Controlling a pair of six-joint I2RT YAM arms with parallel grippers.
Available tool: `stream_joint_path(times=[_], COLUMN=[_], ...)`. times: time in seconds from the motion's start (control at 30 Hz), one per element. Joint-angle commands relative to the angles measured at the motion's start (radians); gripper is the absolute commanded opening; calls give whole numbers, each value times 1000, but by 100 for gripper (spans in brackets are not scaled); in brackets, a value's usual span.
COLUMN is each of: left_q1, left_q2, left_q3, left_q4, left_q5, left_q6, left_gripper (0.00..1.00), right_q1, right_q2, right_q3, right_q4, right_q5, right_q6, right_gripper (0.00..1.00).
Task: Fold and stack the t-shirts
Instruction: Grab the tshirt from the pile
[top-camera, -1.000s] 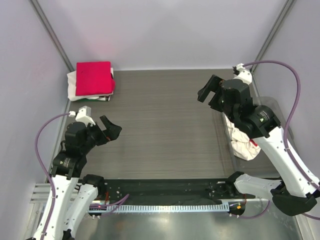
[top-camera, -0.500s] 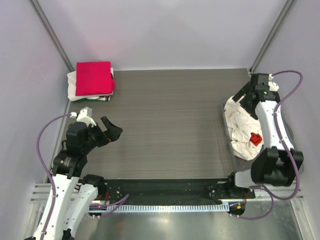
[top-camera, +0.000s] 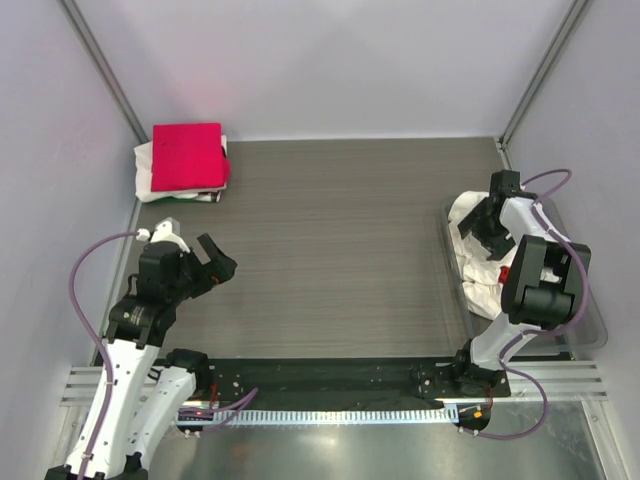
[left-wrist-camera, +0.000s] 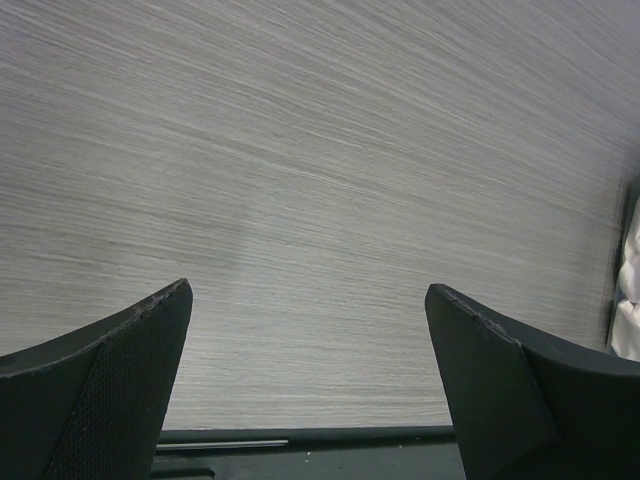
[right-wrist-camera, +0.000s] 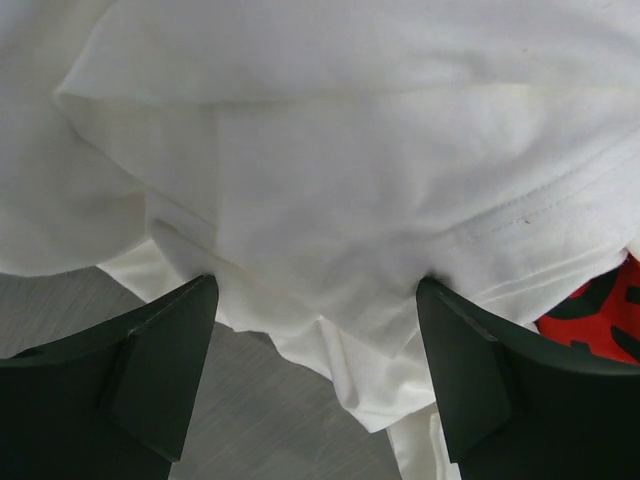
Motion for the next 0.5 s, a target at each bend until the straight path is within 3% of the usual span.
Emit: stream_joint_path(times=[0.0, 0.07, 0.1, 0.2, 0.23, 0.4, 0.47], left_q1=[-3, -2, -3, -3, -3, -2, -3], left_q2=[-2, 11, 14, 18, 17, 5, 5], left_q3=[15, 17, 17, 20, 18, 15, 15], left_q4=[17, 17, 17, 12, 12, 20, 18], left_q5=[-27, -27, -25, -22, -22, -28, -34], left_q6=[-14, -11, -10, -10, -10, -10, -10], left_gripper=[100, 100, 100, 100, 100, 100, 100], right_q1=[2, 2, 2, 2, 0, 40, 127], right_q2=[19, 31, 32, 16, 8, -107, -136], right_q3=[-22, -30, -33, -30, -25, 121, 222], right_q4=[66, 74, 75, 71, 66, -44, -133], right_q5=[-7, -15, -16, -21, -22, 2, 51], right_q6=[-21, -37, -42, -53, -54, -45, -41], right_gripper=[85, 62, 43, 11, 5, 1, 1])
